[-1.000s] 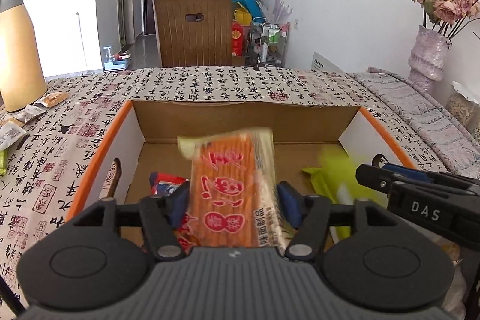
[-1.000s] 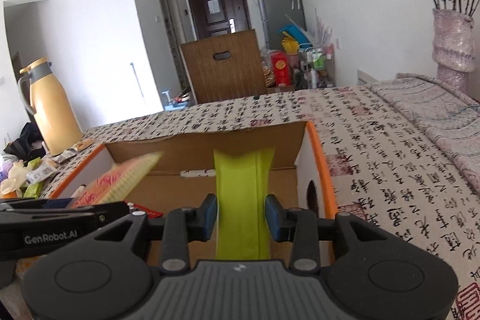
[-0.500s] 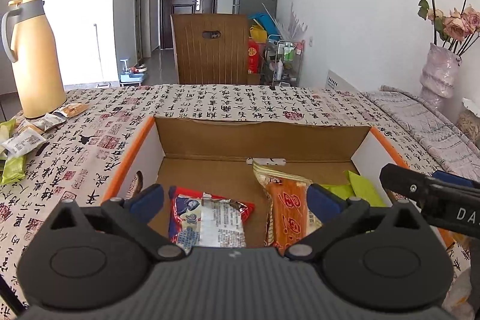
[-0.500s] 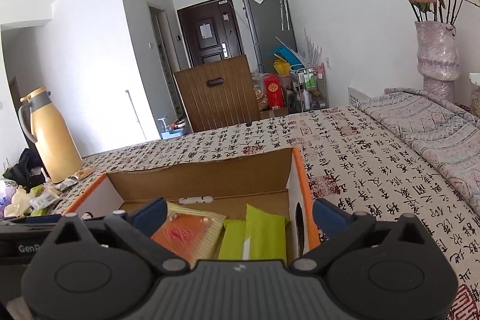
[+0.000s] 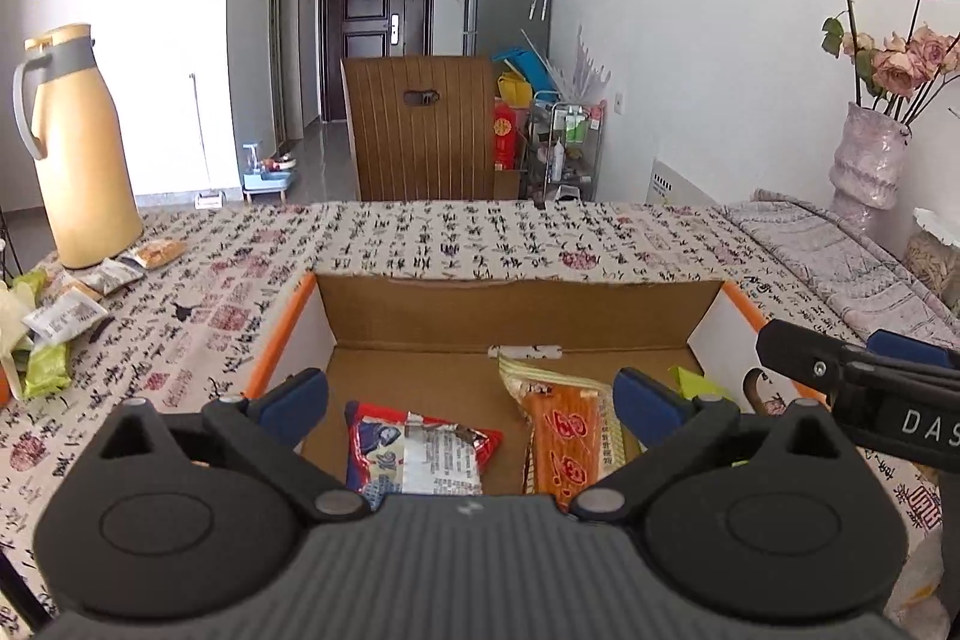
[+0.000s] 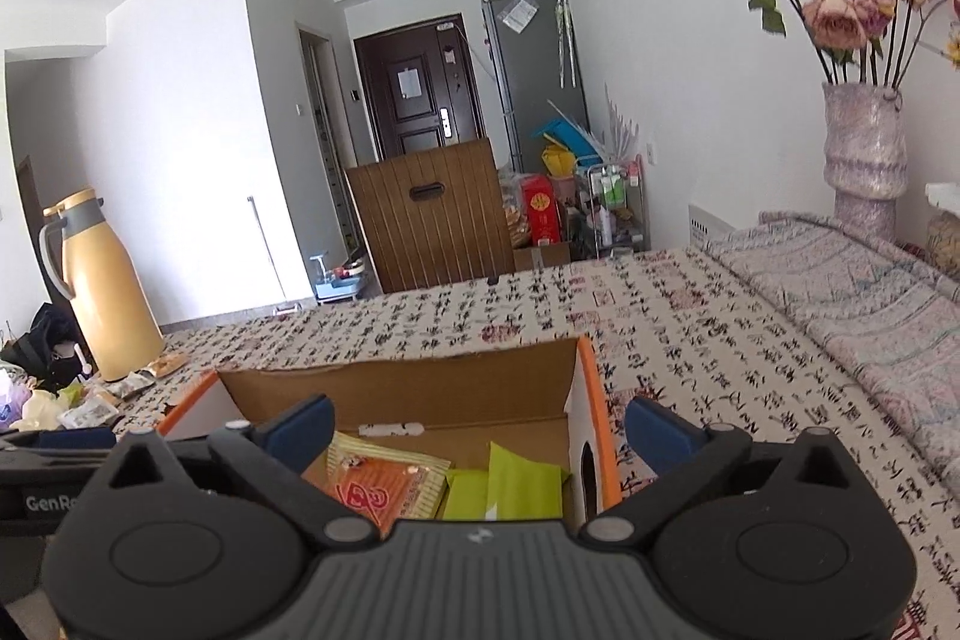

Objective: Organize snacks
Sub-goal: 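Lift both packets over the box and release them inside, then move both open grippers back toward the remaining pink and white packets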

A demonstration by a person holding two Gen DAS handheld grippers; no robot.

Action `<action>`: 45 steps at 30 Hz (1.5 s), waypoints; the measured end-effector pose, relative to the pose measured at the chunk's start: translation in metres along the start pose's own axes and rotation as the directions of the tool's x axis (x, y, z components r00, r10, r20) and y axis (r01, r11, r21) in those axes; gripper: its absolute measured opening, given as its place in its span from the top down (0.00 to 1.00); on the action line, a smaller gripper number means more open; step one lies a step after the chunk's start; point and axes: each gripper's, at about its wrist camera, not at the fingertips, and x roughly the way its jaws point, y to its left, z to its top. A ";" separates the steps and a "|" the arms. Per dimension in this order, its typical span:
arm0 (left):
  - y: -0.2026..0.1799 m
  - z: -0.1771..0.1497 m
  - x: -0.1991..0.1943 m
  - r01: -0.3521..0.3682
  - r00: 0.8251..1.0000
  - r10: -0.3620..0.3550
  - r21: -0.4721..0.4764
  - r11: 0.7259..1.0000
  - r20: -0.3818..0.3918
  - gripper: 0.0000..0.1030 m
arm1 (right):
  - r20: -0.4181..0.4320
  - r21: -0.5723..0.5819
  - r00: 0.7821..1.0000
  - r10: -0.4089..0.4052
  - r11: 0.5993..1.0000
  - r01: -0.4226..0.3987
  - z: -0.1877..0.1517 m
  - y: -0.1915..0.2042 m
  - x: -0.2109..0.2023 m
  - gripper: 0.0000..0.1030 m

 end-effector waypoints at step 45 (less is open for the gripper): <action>0.051 -0.106 -0.158 -0.044 0.998 0.046 -0.033 0.998 0.042 0.00 | -0.065 -0.073 0.998 -0.005 0.997 0.001 -0.093 0.031 -0.154 0.00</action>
